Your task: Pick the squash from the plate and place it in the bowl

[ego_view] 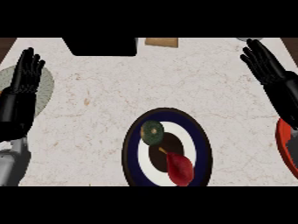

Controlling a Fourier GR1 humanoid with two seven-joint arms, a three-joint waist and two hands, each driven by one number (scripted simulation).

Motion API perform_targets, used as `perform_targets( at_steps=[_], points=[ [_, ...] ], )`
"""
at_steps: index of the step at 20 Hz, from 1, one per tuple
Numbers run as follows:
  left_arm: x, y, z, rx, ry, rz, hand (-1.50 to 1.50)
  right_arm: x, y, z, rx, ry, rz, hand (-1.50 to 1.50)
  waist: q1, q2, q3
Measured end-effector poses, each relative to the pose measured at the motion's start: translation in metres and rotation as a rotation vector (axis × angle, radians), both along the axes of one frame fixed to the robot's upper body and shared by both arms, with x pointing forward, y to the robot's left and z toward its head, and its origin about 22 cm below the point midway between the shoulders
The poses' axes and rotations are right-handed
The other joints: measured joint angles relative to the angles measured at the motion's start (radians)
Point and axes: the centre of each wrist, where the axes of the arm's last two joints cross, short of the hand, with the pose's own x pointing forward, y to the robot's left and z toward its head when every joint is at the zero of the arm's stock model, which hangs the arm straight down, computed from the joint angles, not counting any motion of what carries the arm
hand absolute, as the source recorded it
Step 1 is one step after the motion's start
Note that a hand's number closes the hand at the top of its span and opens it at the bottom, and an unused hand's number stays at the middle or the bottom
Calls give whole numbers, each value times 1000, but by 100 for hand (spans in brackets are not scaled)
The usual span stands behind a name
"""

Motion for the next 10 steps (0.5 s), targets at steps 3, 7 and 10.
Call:
perform_targets(
  at_steps=[3,7,10],
  points=[
    [-2,6,-4,7,53,25,0,3,14,13,10,-91,102,150,10,4,9],
    [-5,15,-20,20,187,84,0,4,38,45,-96,-291,276,-150,25,3,7],
    [-10,23,-31,12,274,124,0,0,29,31,-329,-269,134,-150,7,2,9]
  ],
)
